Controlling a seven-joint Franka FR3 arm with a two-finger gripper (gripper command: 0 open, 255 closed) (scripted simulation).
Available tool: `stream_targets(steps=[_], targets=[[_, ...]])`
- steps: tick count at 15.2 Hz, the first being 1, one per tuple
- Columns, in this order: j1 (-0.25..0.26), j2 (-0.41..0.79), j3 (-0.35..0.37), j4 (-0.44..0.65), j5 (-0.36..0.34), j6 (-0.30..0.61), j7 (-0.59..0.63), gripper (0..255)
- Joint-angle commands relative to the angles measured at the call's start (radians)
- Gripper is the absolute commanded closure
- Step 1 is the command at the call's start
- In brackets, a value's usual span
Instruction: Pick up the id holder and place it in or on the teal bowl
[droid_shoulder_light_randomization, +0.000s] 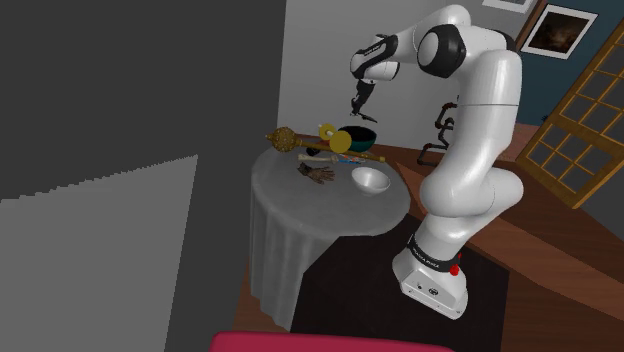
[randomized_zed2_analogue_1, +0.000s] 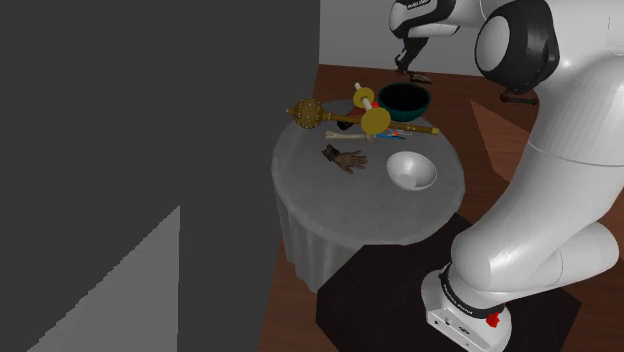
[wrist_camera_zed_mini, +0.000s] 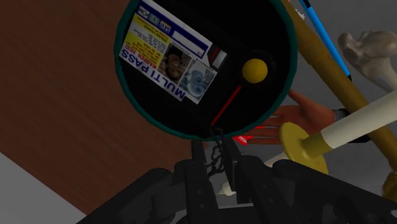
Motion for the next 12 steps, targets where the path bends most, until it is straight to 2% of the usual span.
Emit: stream_targets(steps=[1,12], targets=[[-0.002,0.014,0.001,-0.007,0.003,0.021,-0.003,255],[-0.006,0.086,0.008,-0.052,0.013,0.138,-0.009,255]])
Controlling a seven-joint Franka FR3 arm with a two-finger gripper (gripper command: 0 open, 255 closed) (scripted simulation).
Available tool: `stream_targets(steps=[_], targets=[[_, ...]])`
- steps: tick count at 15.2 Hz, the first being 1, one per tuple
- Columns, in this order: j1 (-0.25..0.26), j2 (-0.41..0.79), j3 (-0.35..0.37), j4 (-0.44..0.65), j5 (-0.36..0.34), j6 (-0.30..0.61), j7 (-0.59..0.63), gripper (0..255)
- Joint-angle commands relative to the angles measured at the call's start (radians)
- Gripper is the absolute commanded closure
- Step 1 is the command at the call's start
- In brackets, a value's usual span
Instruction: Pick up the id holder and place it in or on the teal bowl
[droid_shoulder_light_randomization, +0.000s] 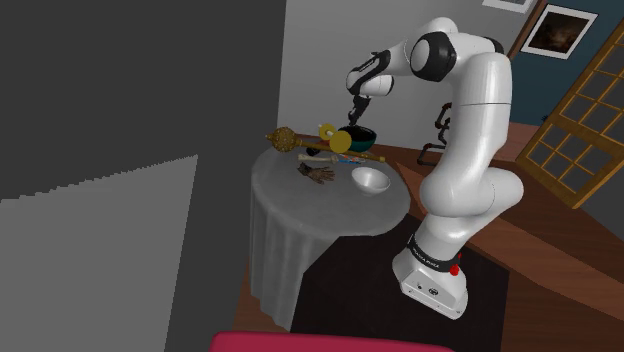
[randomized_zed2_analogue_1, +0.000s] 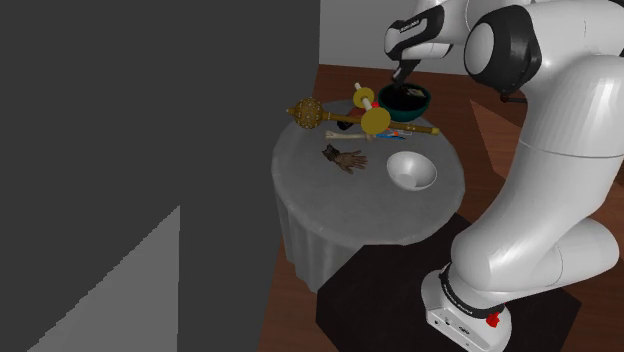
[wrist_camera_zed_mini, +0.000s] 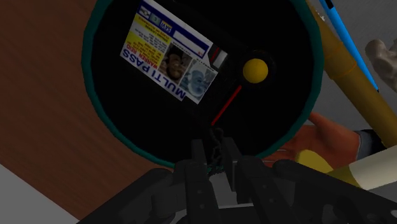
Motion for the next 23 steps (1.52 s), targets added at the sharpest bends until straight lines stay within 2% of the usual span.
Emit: stream_targets(steps=[1,9,10,15,19,23], targets=[[-0.002,0.02,0.002,-0.007,0.003,0.028,-0.002,255],[-0.002,0.02,0.002,-0.007,0.003,0.028,-0.002,255],[-0.002,0.02,0.002,-0.007,0.003,0.028,-0.002,0],[-0.002,0.02,0.002,-0.007,0.003,0.028,-0.002,0],[0.007,-0.08,-0.006,-0.032,-0.01,-0.047,0.006,0],[0.007,-0.08,-0.006,-0.032,-0.01,-0.047,0.006,0]])
